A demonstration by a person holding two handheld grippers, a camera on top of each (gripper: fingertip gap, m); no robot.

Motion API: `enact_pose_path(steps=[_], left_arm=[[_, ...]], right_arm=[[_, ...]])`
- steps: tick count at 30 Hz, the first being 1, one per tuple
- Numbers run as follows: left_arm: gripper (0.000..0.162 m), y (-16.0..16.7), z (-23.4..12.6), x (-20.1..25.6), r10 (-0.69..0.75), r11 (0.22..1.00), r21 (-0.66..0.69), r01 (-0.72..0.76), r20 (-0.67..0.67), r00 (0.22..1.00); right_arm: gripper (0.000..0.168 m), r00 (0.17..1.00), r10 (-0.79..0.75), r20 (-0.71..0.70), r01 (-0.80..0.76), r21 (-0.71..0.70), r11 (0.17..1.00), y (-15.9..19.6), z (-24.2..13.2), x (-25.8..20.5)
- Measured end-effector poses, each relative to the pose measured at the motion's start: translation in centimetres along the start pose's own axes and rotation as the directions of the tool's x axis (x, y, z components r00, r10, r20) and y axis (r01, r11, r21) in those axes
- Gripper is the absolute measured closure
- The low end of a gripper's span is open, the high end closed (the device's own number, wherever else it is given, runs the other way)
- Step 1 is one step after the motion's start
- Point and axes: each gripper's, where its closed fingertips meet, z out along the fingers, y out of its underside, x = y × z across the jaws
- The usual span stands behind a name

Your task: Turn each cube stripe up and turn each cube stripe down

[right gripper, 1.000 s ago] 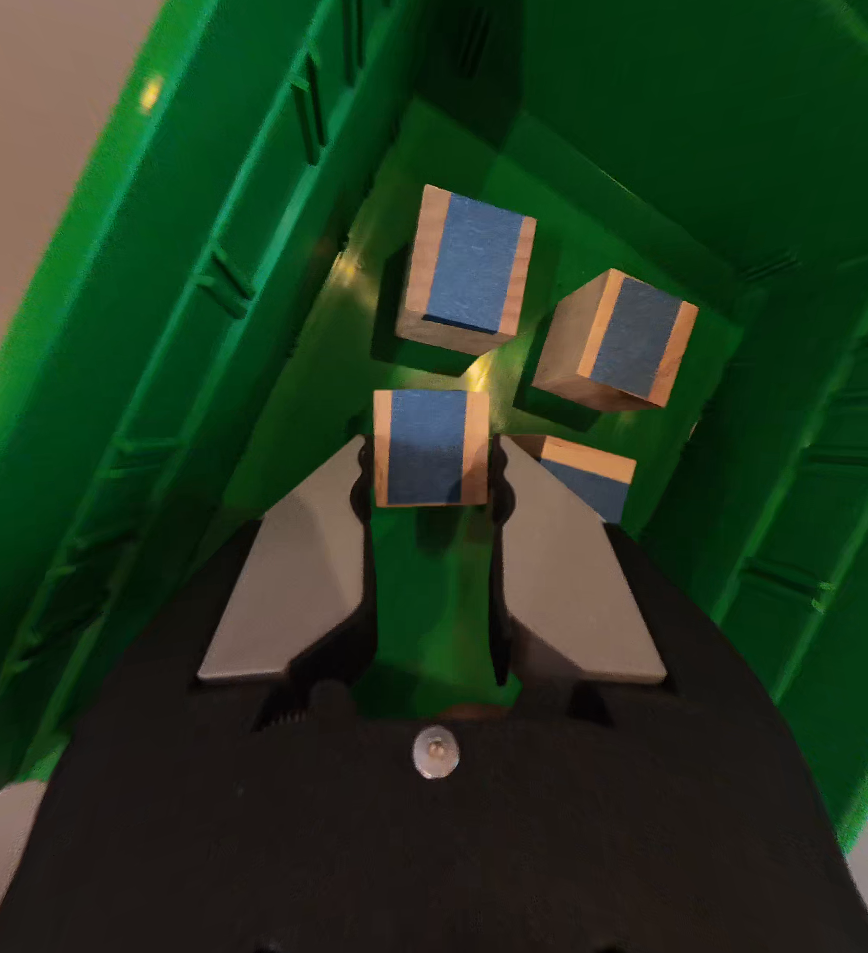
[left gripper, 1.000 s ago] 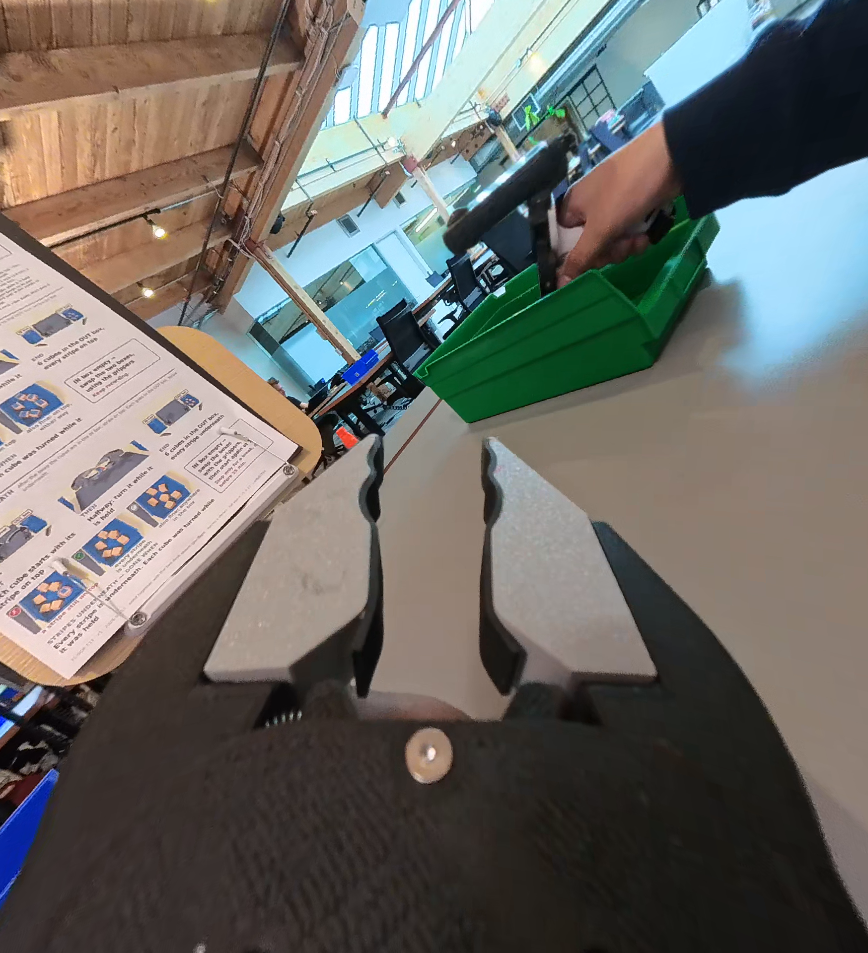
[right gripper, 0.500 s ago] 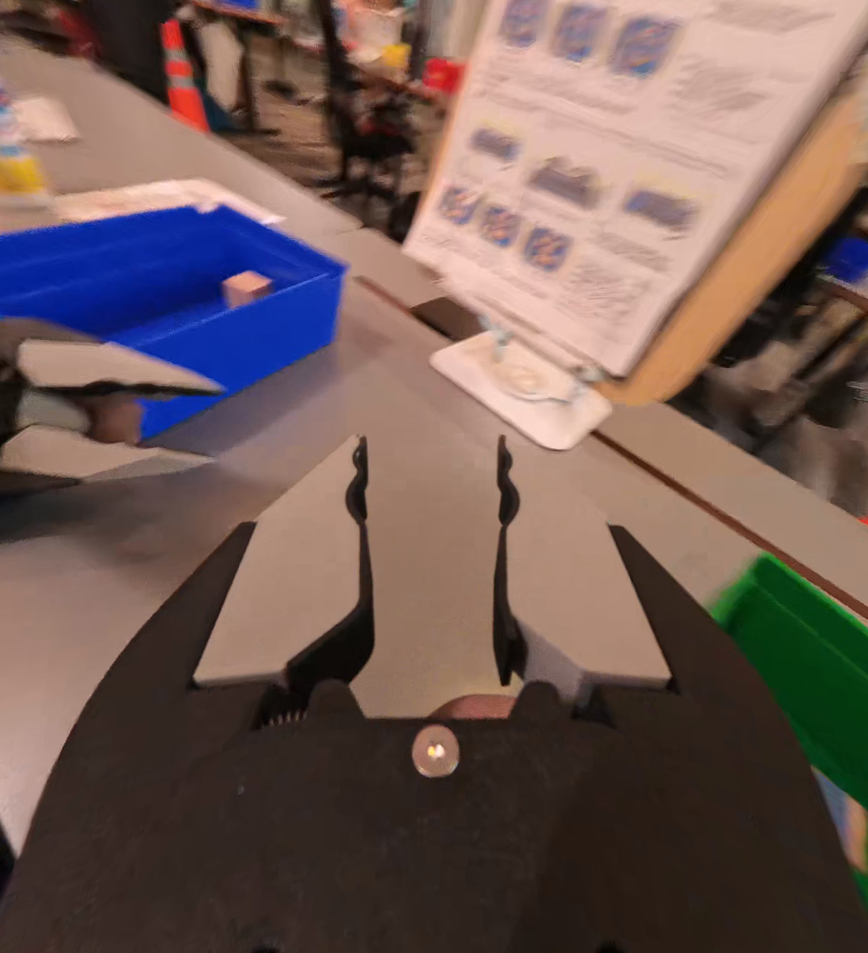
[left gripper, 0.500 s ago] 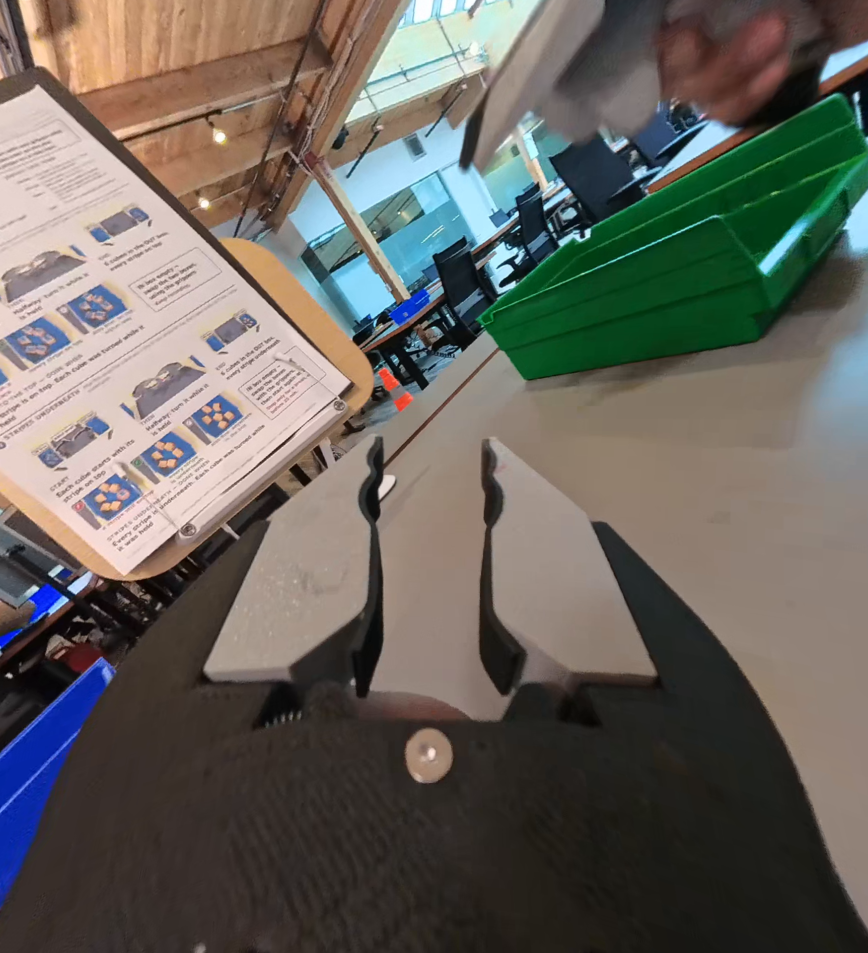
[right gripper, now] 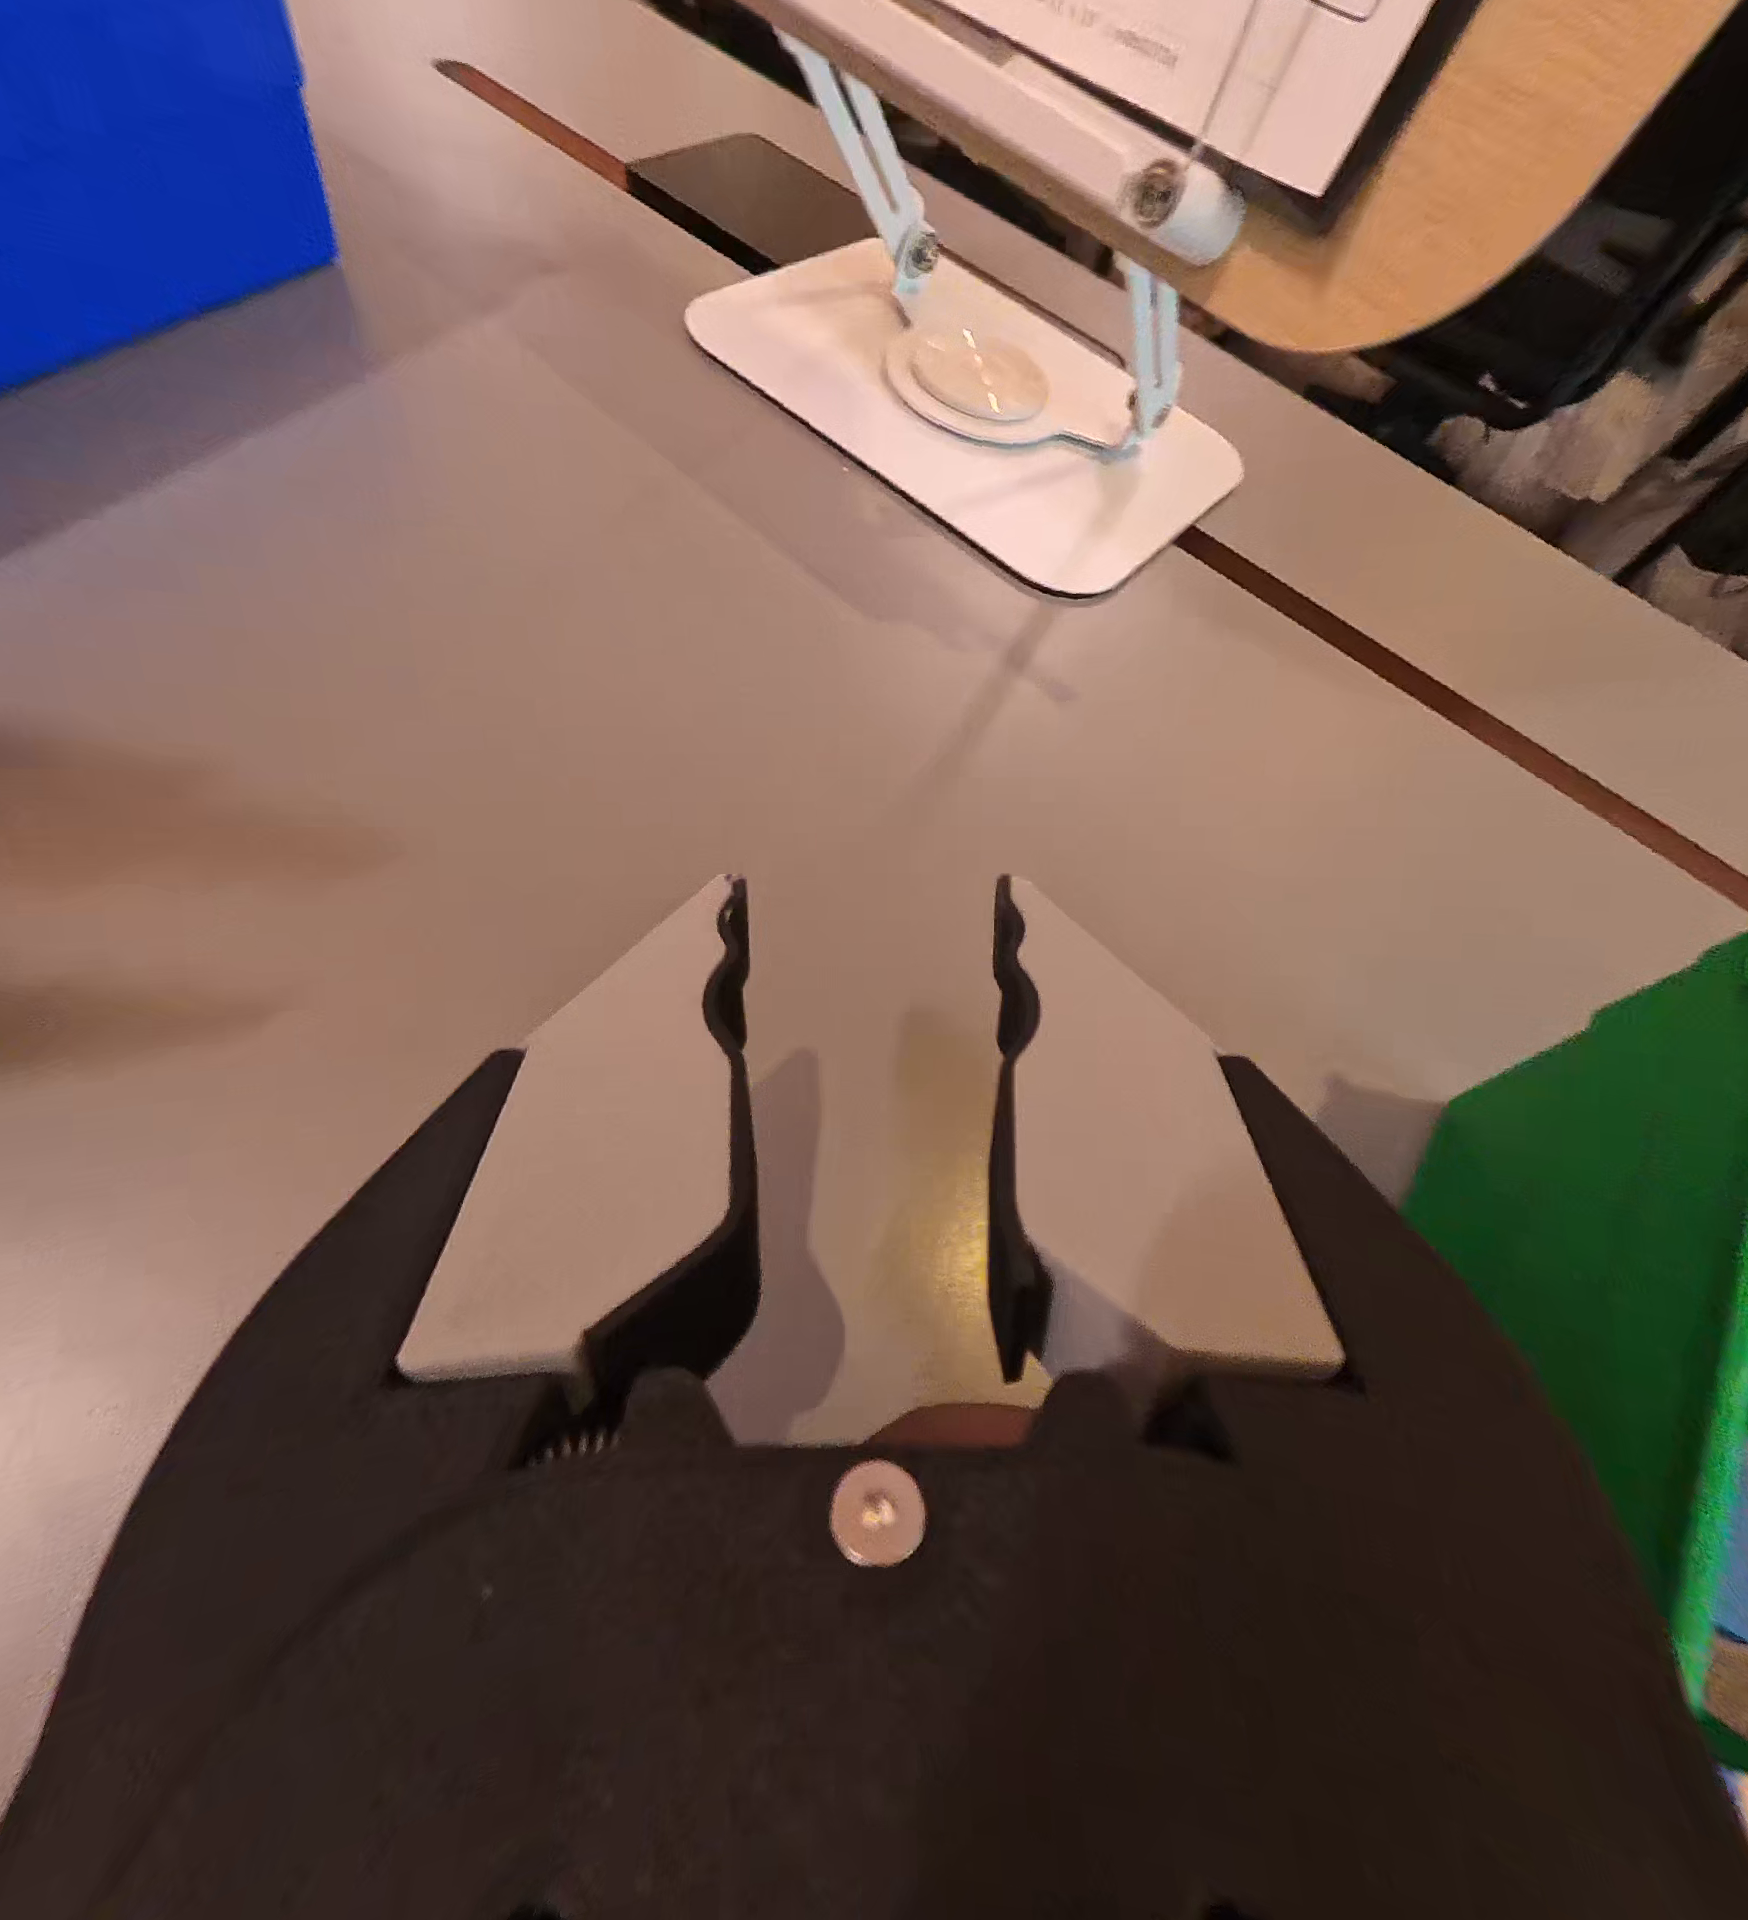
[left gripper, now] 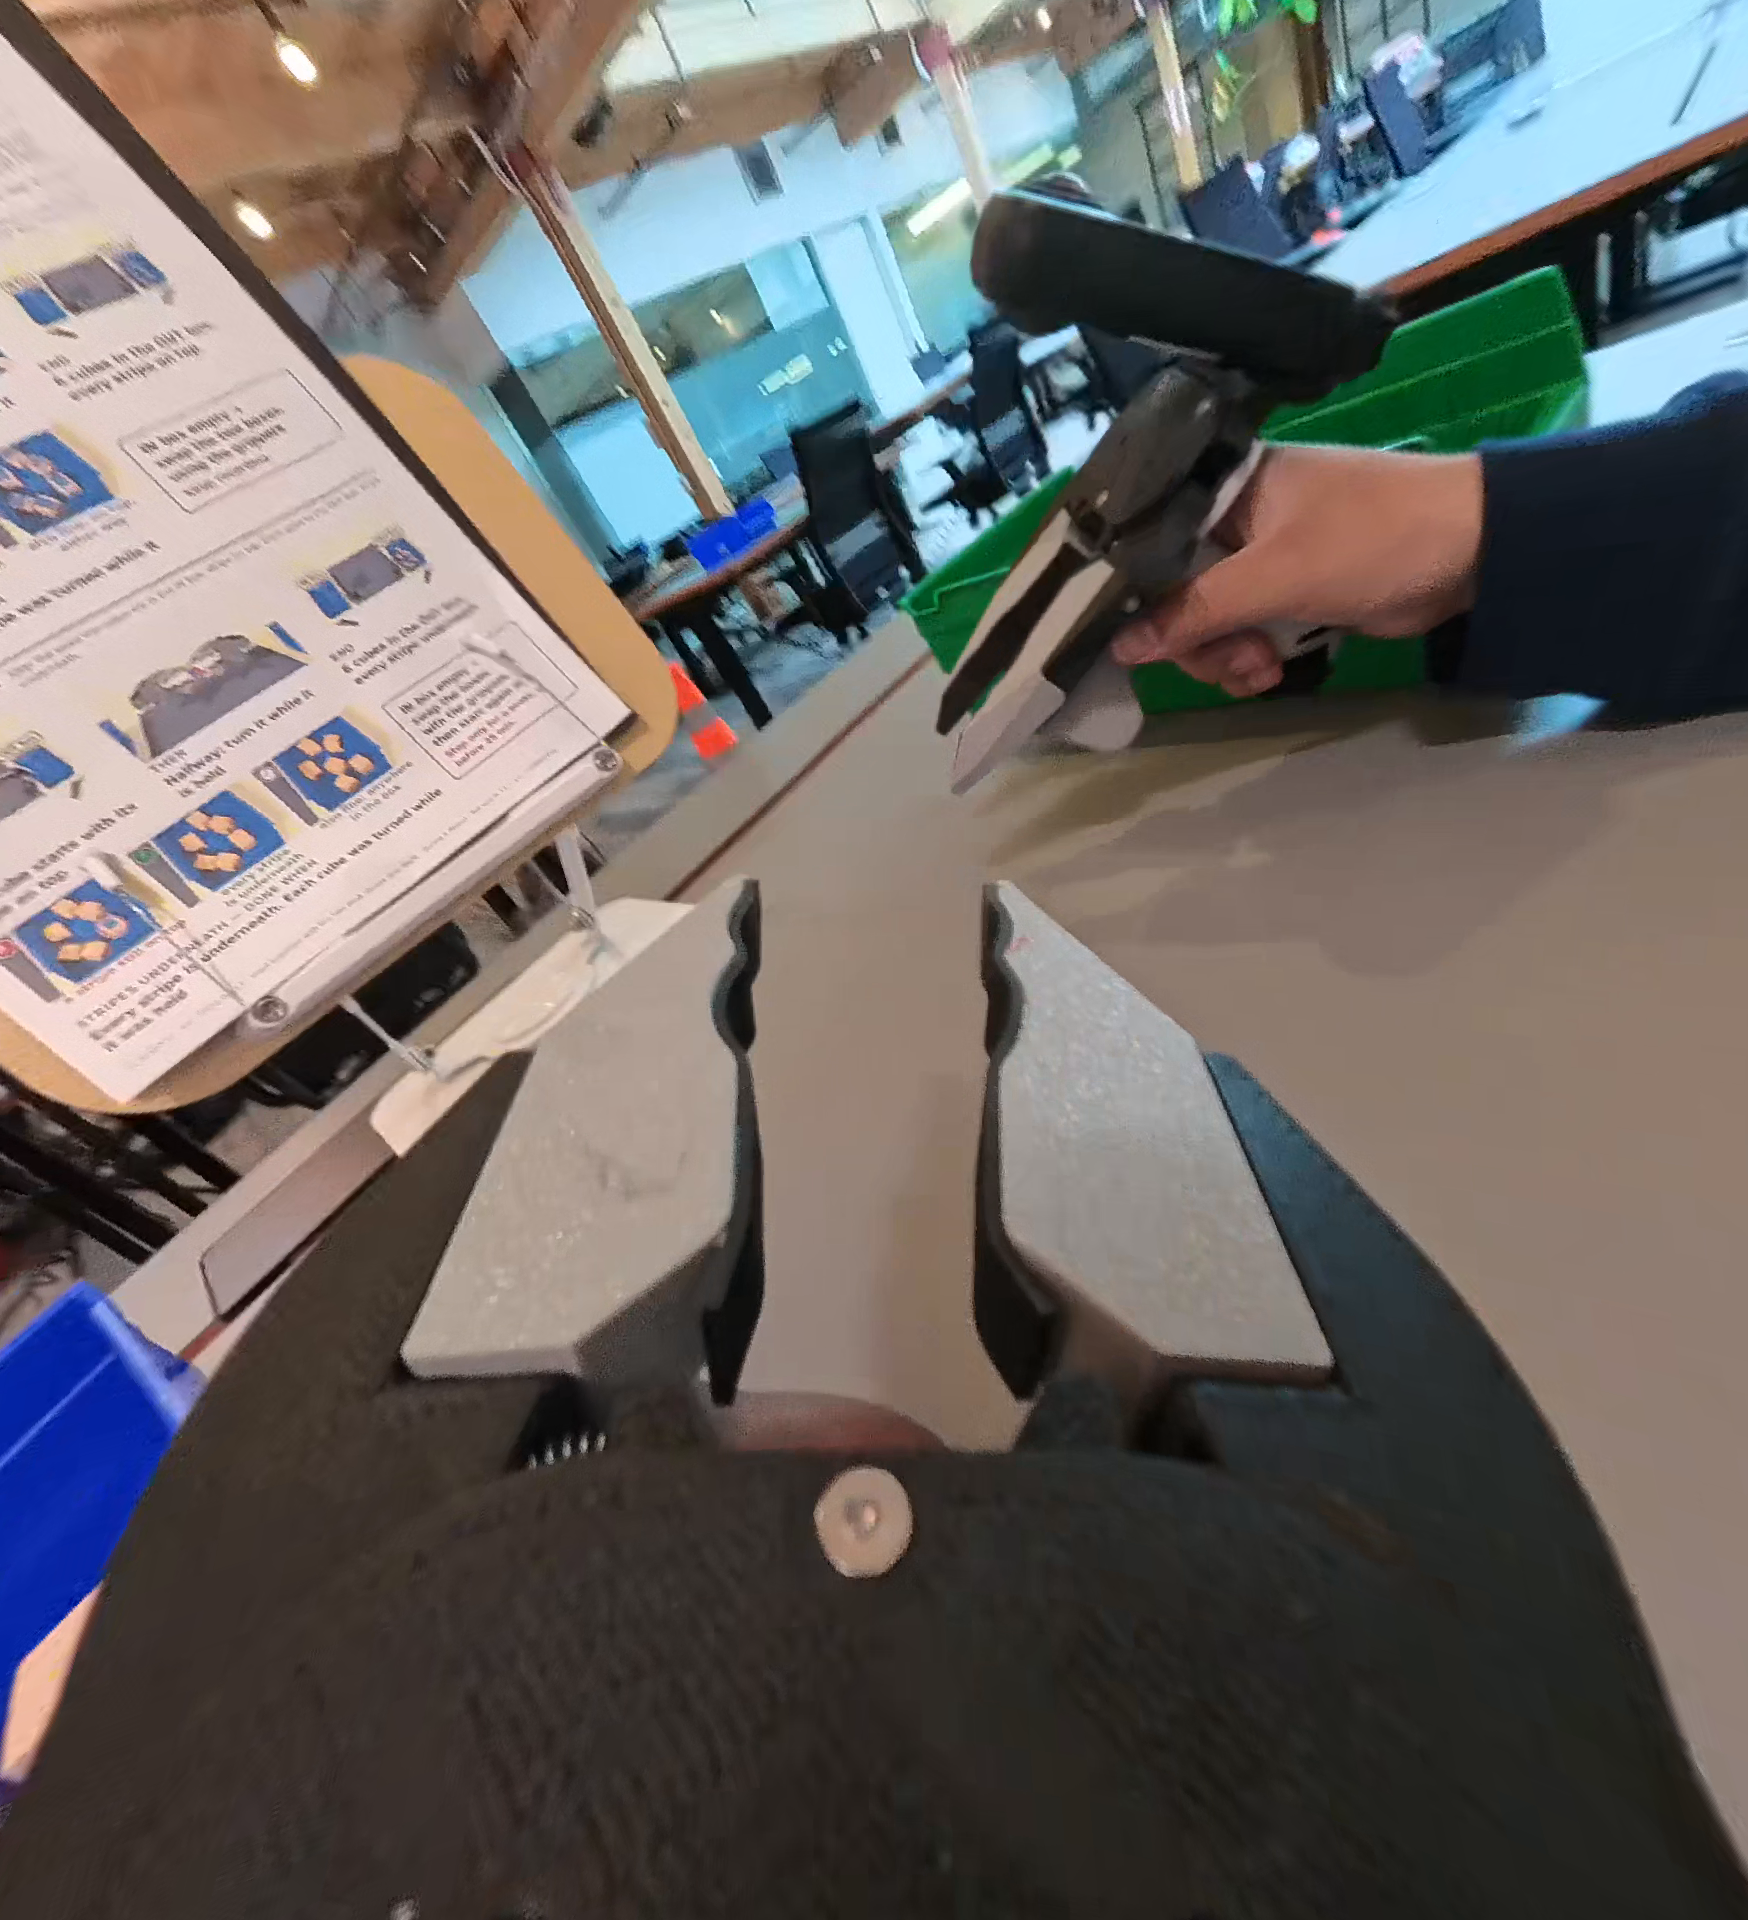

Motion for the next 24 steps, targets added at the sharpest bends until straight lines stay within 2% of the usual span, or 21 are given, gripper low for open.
enact_pose_path(steps=[3, 5, 6, 8, 10, 12, 14, 19, 21, 23, 24], left_arm=[[0.118, -2.8, -2.0, -1.8, -0.089, 0.993, -0.081, 0.085, -0.053, 0.995], [0.12, -3.8, -3.4, -6.1, -0.188, 0.971, -0.14, 0.193, 0.043, 0.981], [0.12, -3.0, -4.1, -9.3, -0.235, 0.946, -0.195, 0.259, 0.139, 0.962], [0.116, 0.8, -5.6, -16.5, -0.274, 0.869, -0.303, 0.392, 0.366, 0.89], [0.116, 5.2, -6.3, -20.9, -0.325, 0.781, -0.36, 0.511, 0.465, 0.824], [0.109, 10.6, -6.2, -22.7, -0.4, 0.638, -0.438, 0.634, 0.515, 0.758], [0.109, 15.3, -6.3, -23.6, -0.394, 0.519, -0.503, 0.691, 0.576, 0.716], [0.107, 21.4, -5.4, -23.8, -0.355, 0.396, -0.556, 0.731, 0.642, 0.68], [0.108, 22.8, -4.7, -23.2, -0.335, 0.379, -0.586, 0.716, 0.635, 0.696], [0.118, 24.3, -4.5, -22.9, -0.278, 0.367, -0.631, 0.684, 0.627, 0.728], [0.118, 24.8, -4.3, -23.0, -0.257, 0.379, -0.639, 0.669, 0.622, 0.739]], right_arm=[[0.123, 0.992, 0.022, 0.128, -0.026, 0.031, 0.999, 0.0, 0.1, -3.2], [0.122, 0.992, -0.008, 0.128, 0.006, 0.016, 1.0, -0.1, 0.5, -4.3], [0.122, 0.993, -0.035, 0.115, 0.033, 0.021, 0.999, -0.3, 0.7, -4.6], [0.122, 0.99, -0.073, 0.116, 0.071, 0.026, 0.997, -0.6, 0.6, -5.6], [0.122, 0.987, -0.102, 0.121, 0.096, 0.054, 0.994, -1.2, 0.3, -6.5], [0.122, 0.986, -0.115, 0.117, 0.106, 0.077, 0.991, -1.7, 0.1, -7.0], [0.122, 0.988, -0.107, 0.115, 0.097, 0.087, 0.991, -1.9, 0.0, -7.1], [0.122, 0.99, -0.045, 0.135, 0.033, 0.088, 0.996, -1.6, 0.0, -6.7], [0.122, 0.99, -0.03, 0.135, 0.019, 0.081, 0.997, -1.4, 0.1, -6.5], [0.122, 0.99, -0.018, 0.139, 0.007, 0.082, 0.997, -1.5, 0.1, -6.4], [0.122, 0.99, -0.016, 0.143, 0.004, 0.083, 0.997, -1.5, 0.1, -6.4]])
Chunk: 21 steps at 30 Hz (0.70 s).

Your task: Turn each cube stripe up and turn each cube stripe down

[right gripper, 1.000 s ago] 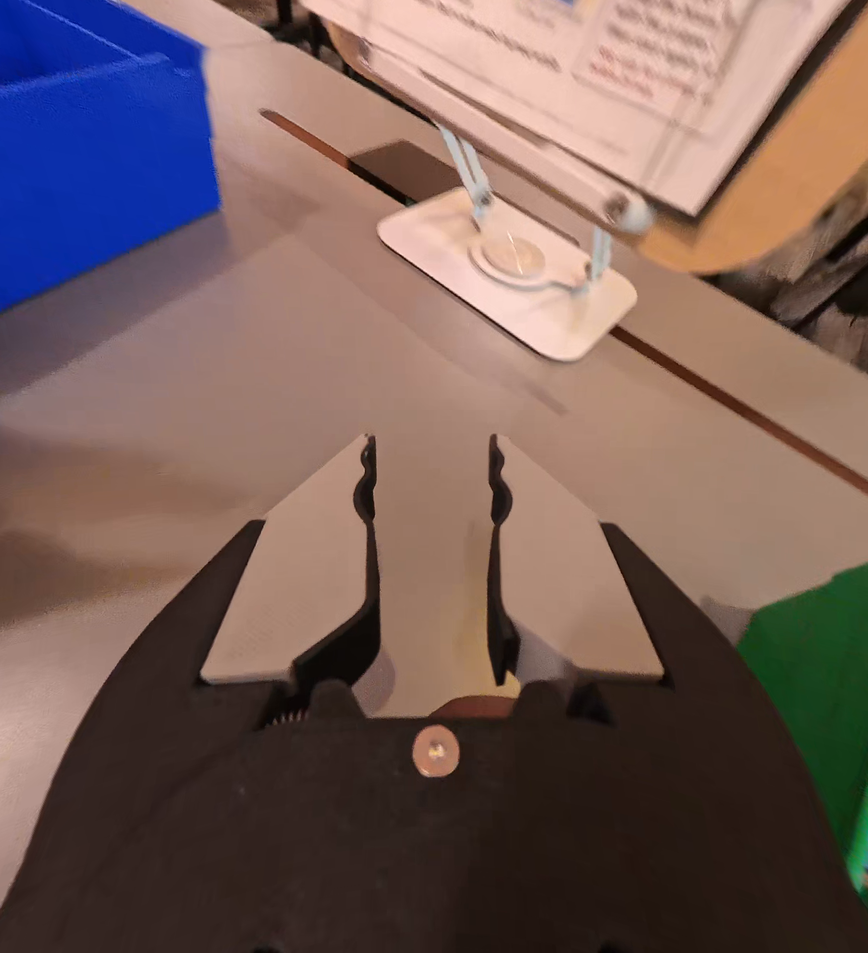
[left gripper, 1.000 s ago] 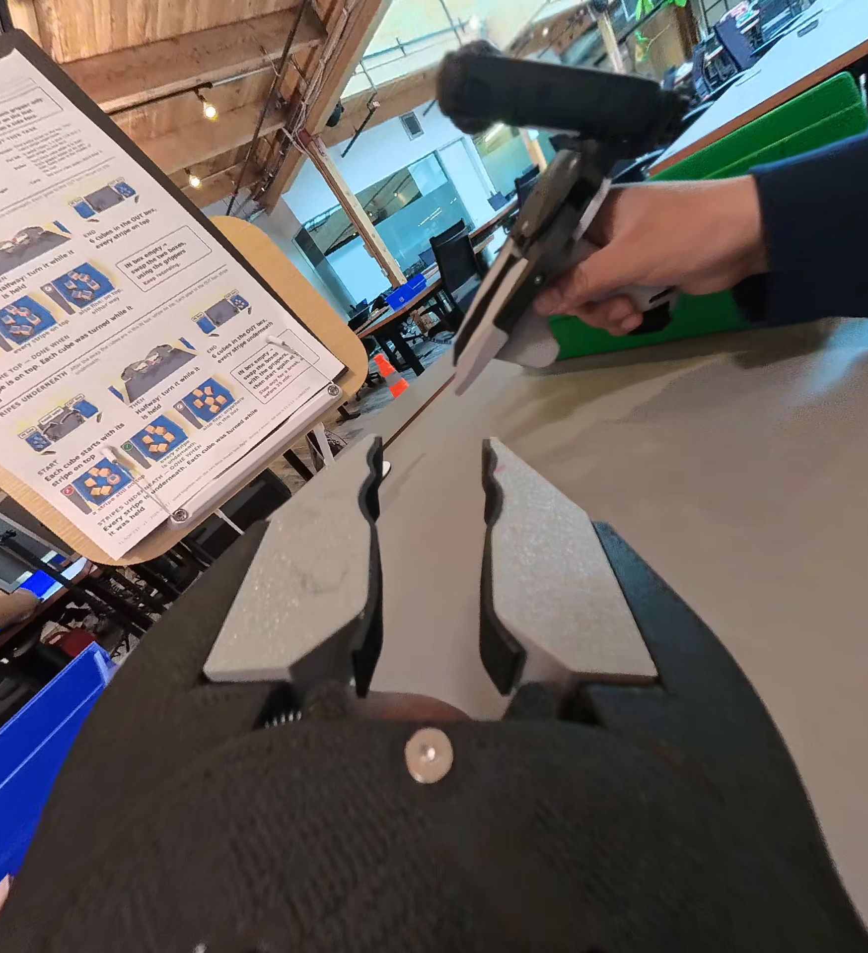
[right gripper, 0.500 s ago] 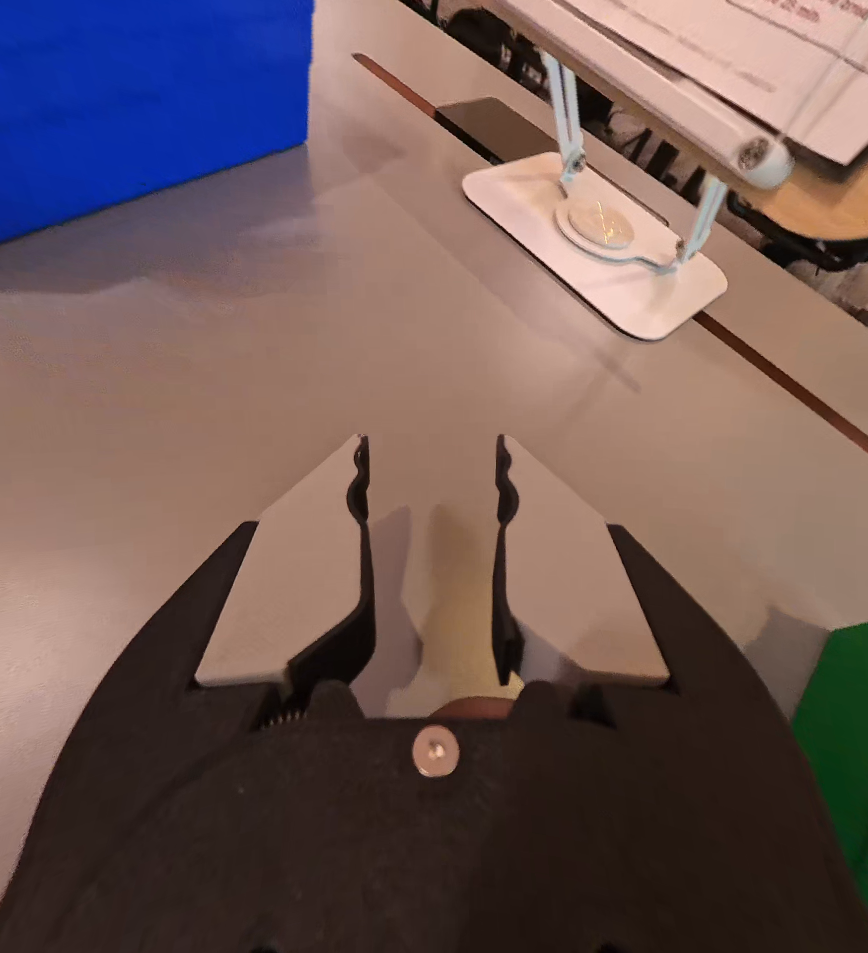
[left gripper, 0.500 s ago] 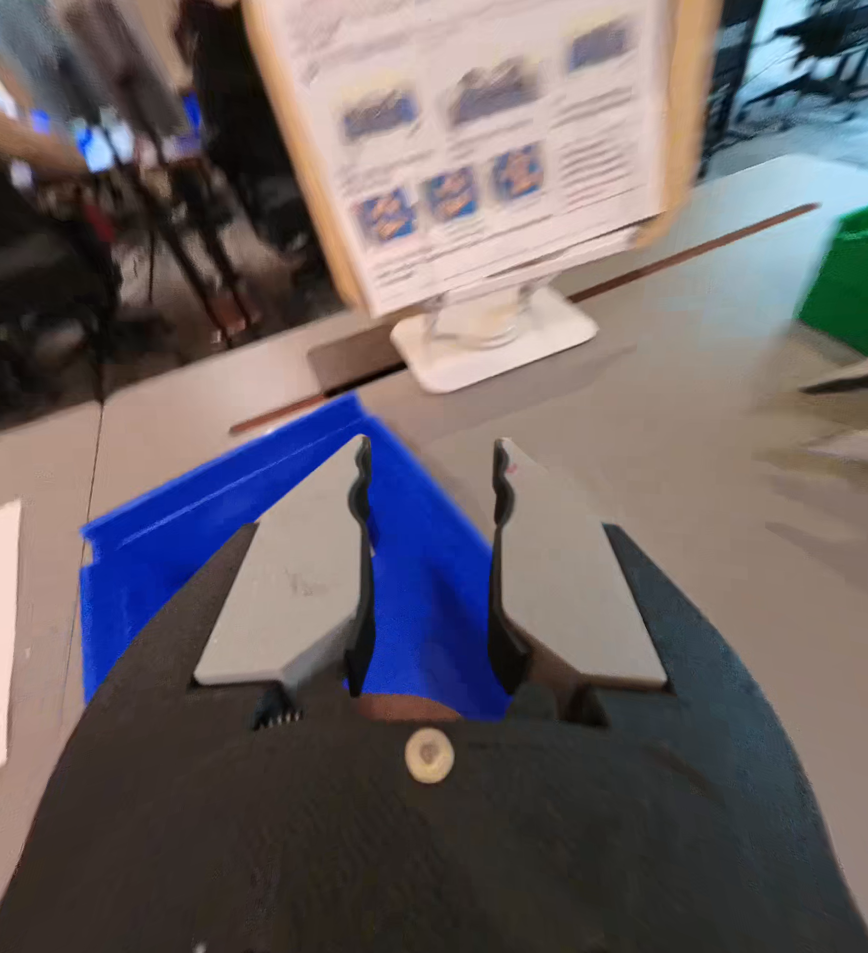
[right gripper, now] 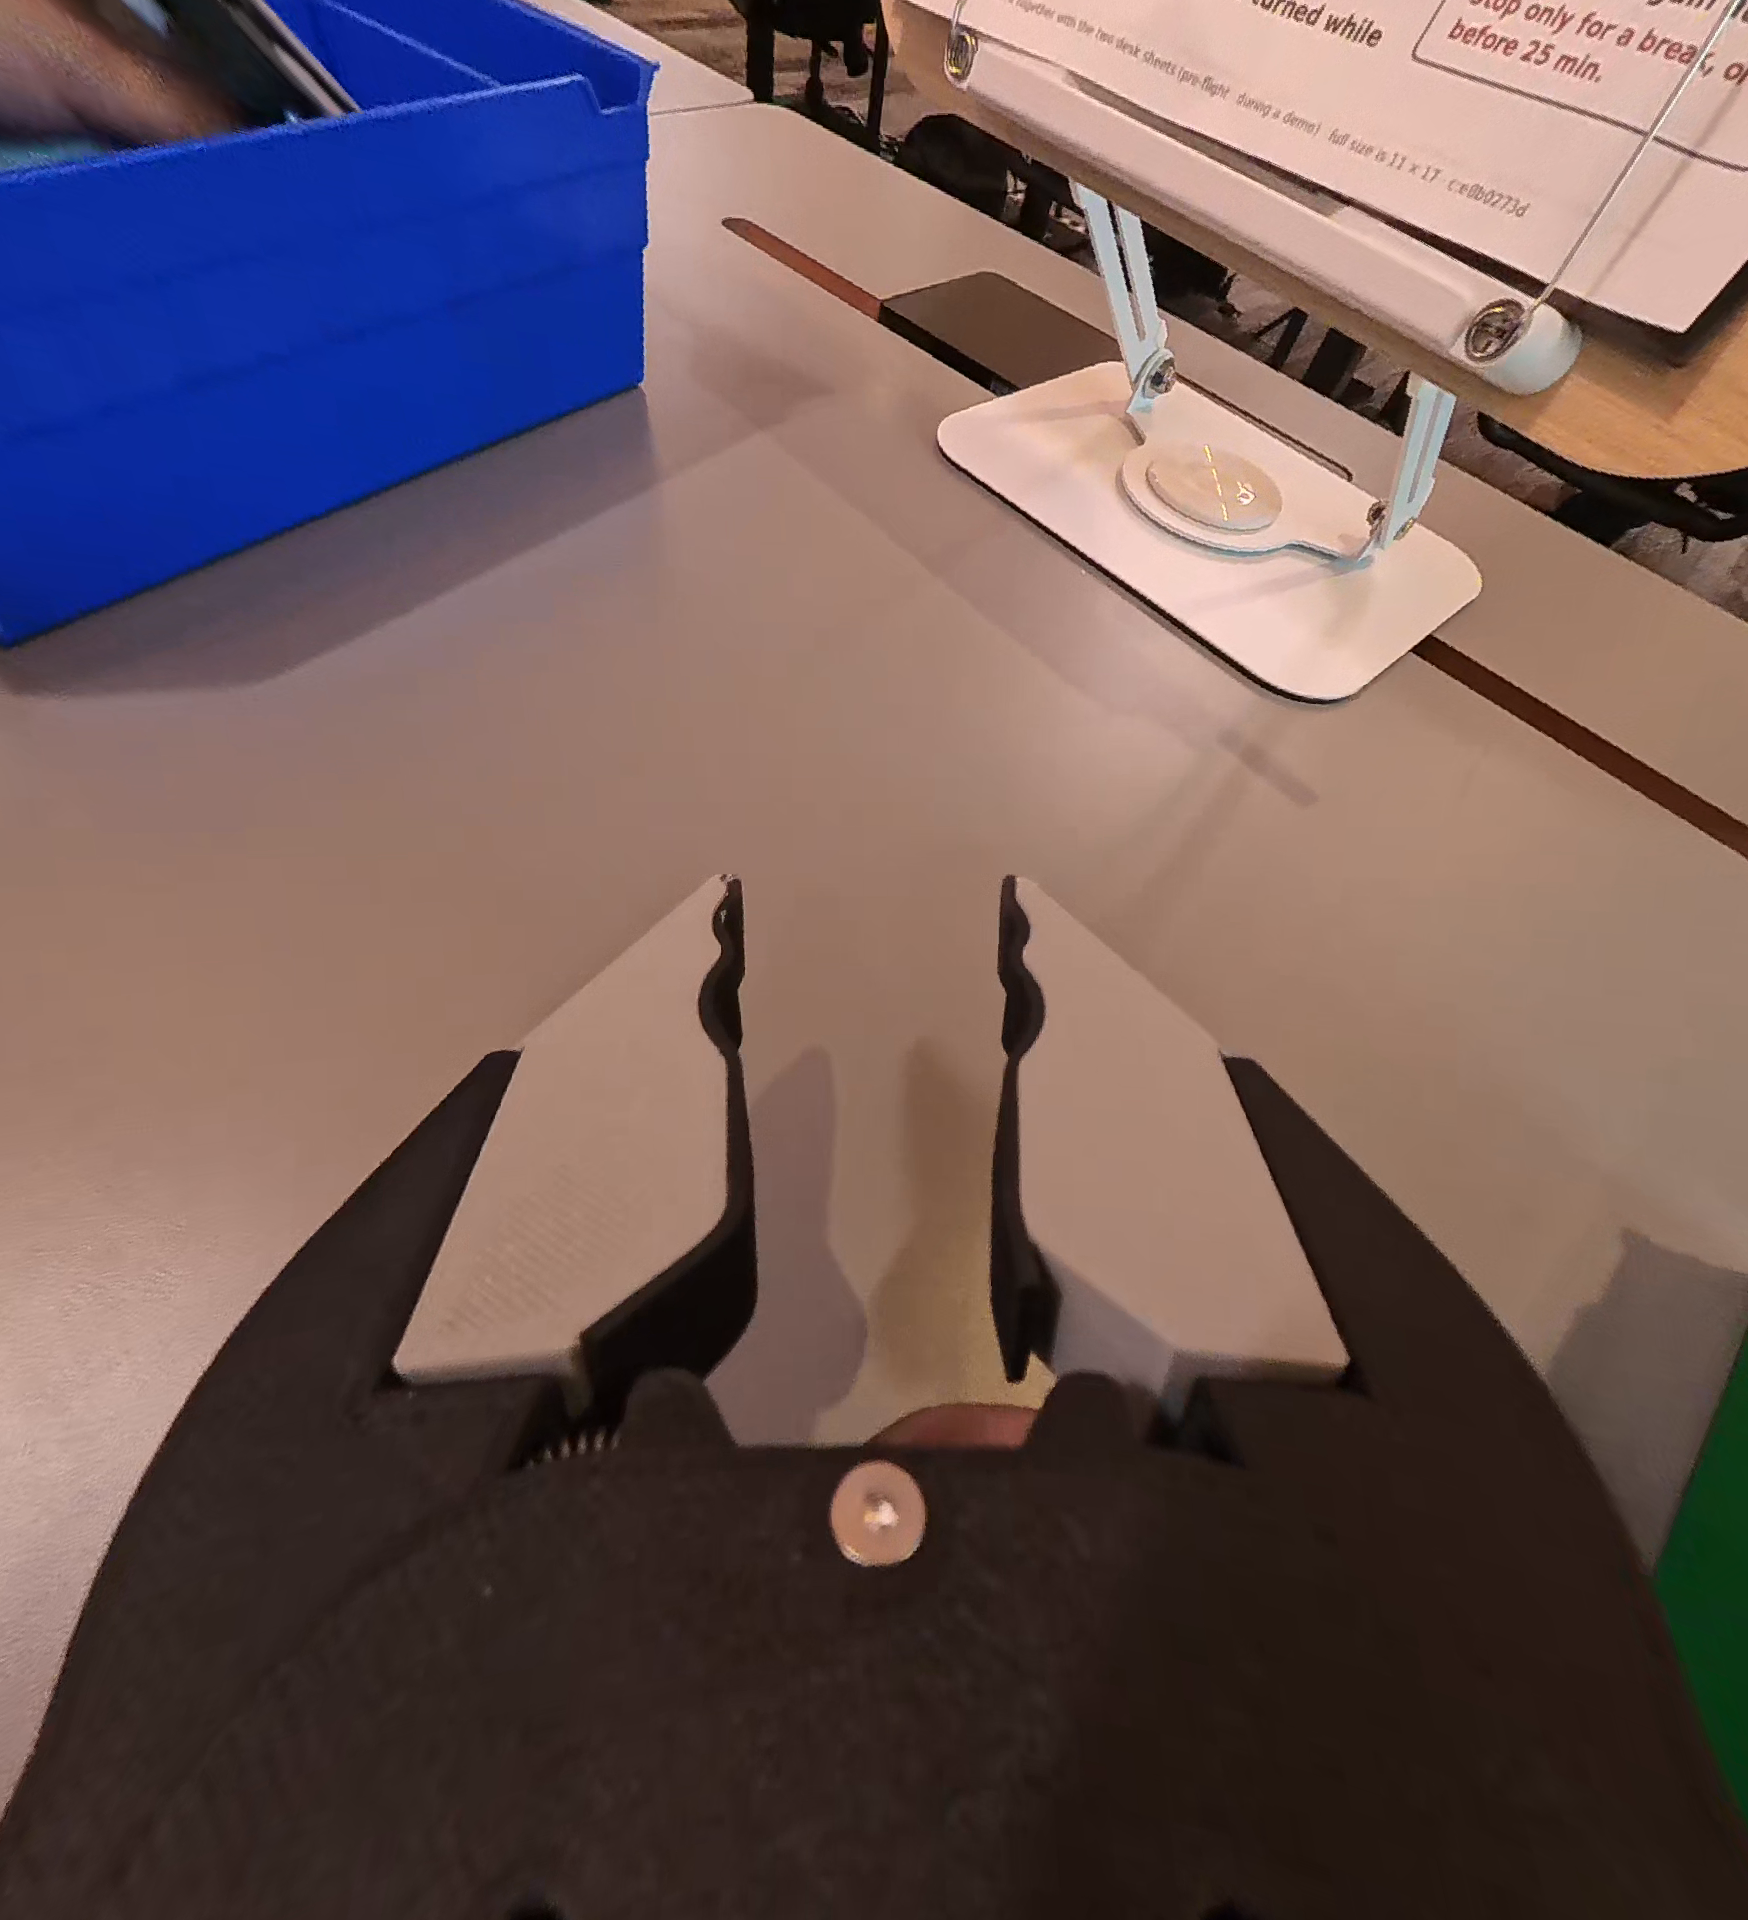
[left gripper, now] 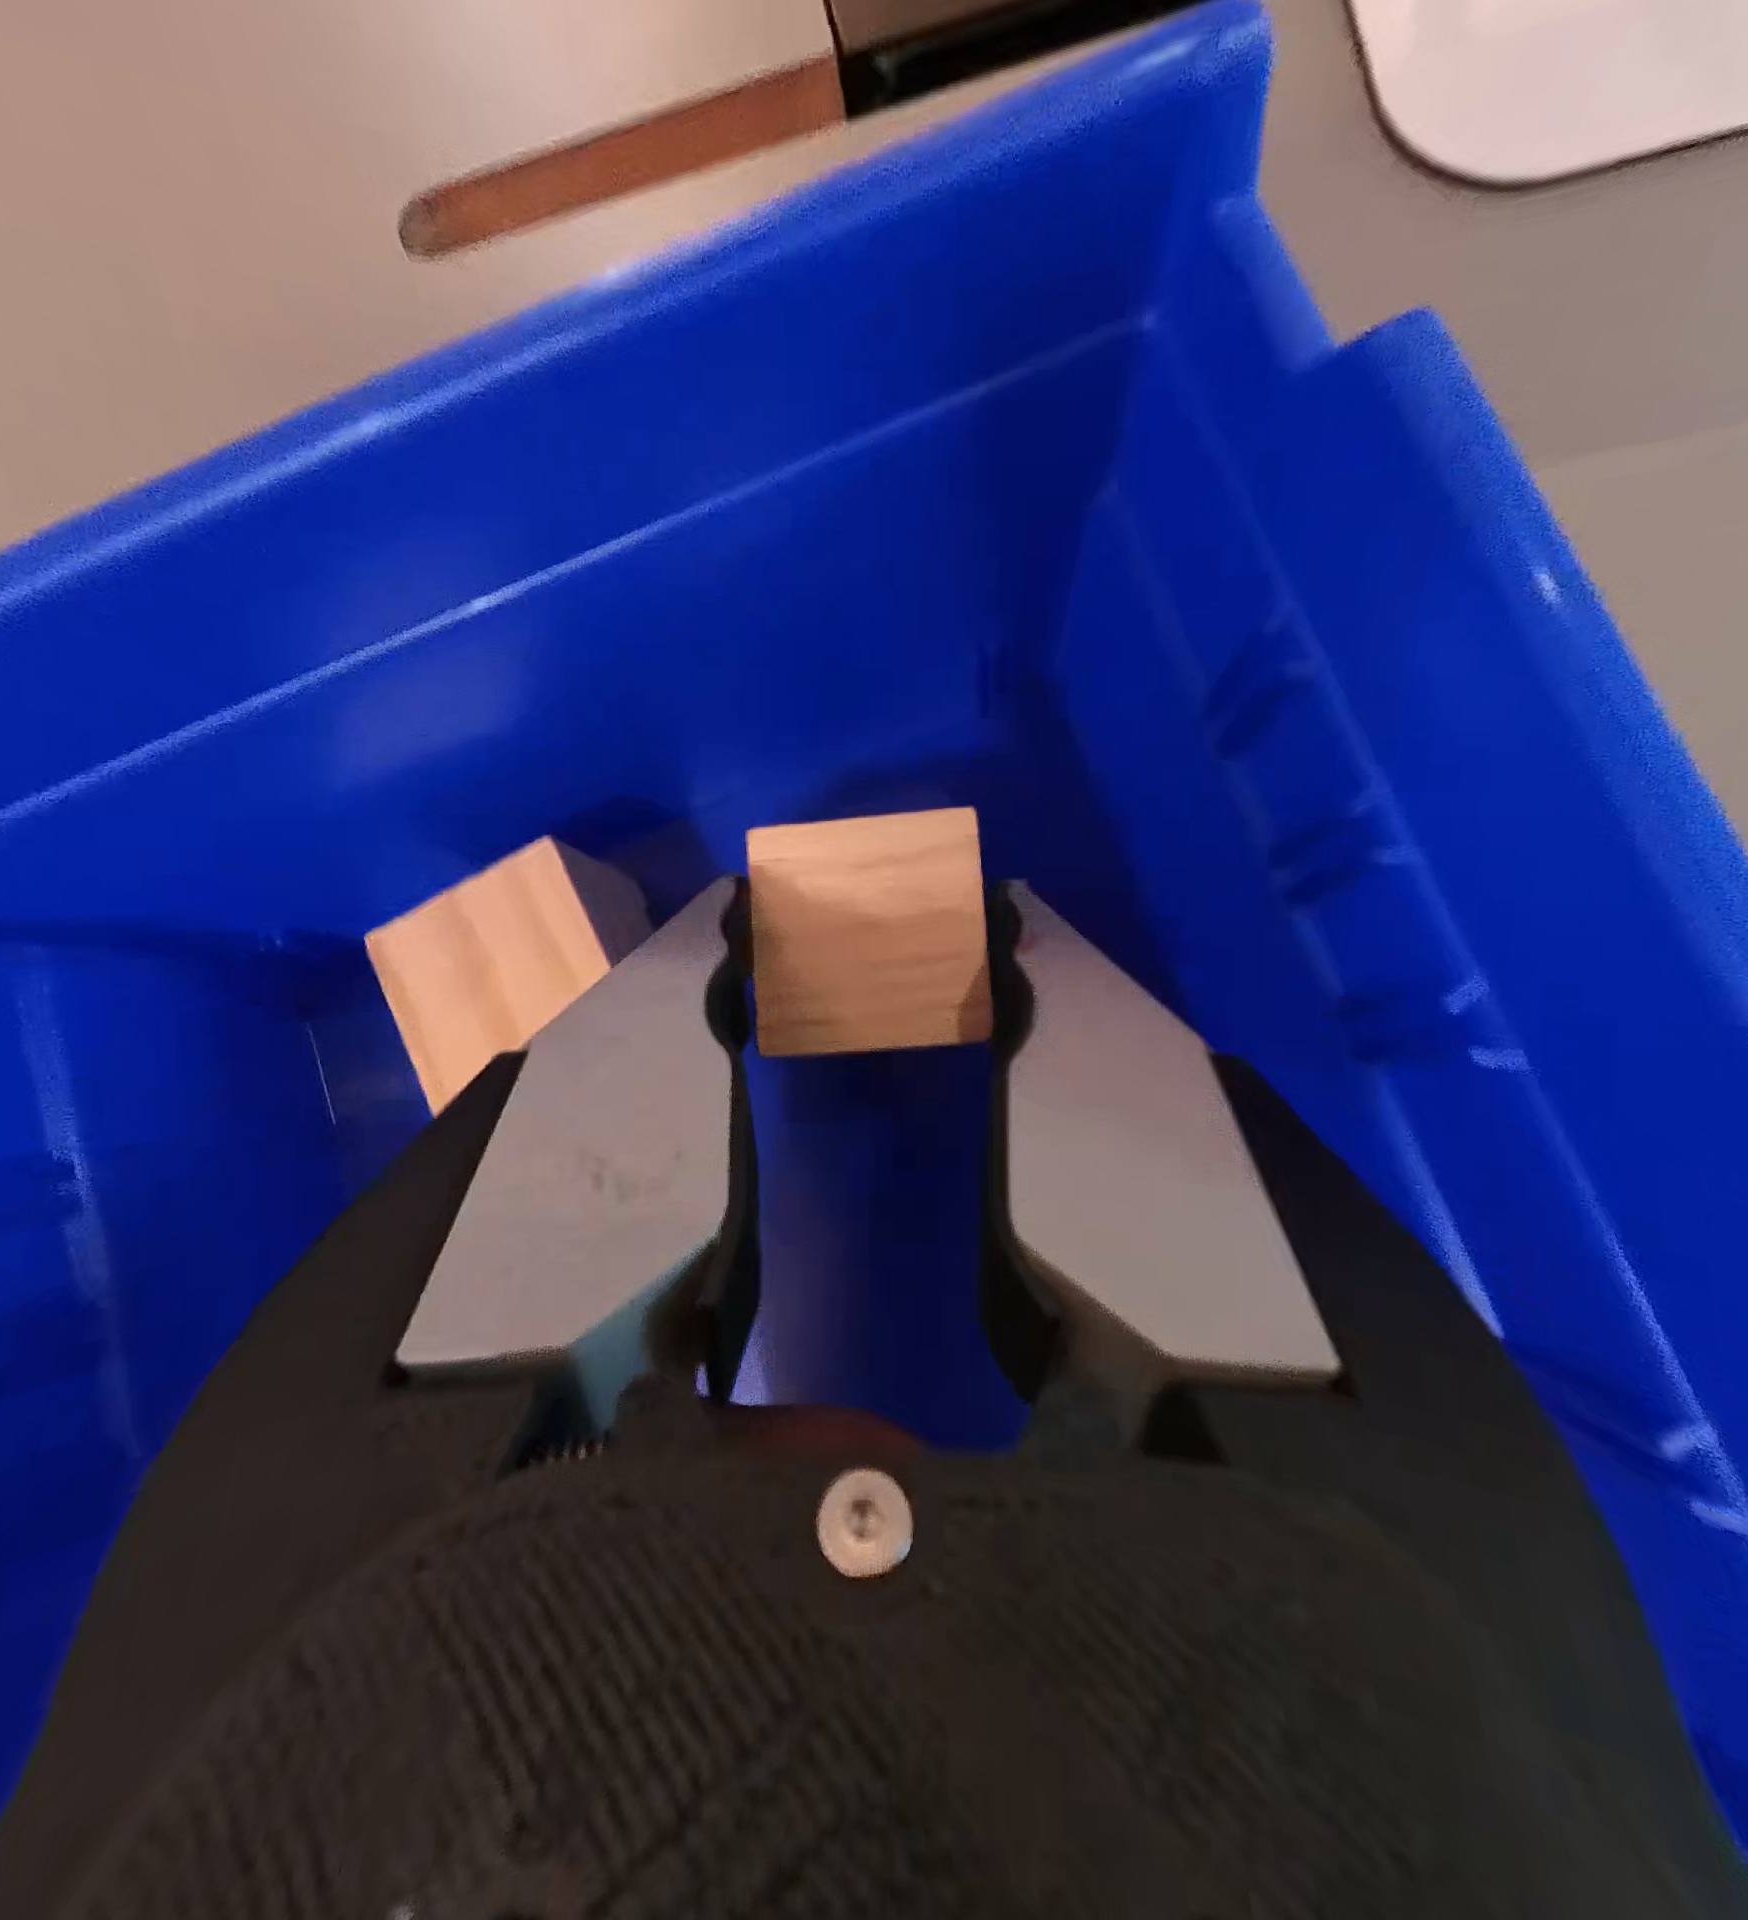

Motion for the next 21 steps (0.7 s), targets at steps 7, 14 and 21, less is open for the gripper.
enact_pose_path(steps=[7, 14, 21], left_arm=[[0.118, -3.0, -3.5, 0.8, 0.081, 0.983, 0.167, -0.077, -0.016, 0.997], [0.119, -7.7, -21.6, 11.9, 0.384, 0.609, 0.782, -0.132, -0.145, 0.912], [0.118, -2.6, -29.6, 26.1, 0.622, 0.182, 0.98, -0.086, -0.047, 0.782]], right_arm=[[0.122, 0.999, -0.009, 0.045, 0.01, -0.028, 1.0, 0.5, 0.3, -1.0], [0.122, 0.997, -0.029, 0.073, 0.033, -0.046, 0.998, 0.8, 0.5, -1.9], [0.121, 0.715, 0.163, 0.68, -0.286, 0.071, 0.956, -3.8, -4.3, -9.3]])
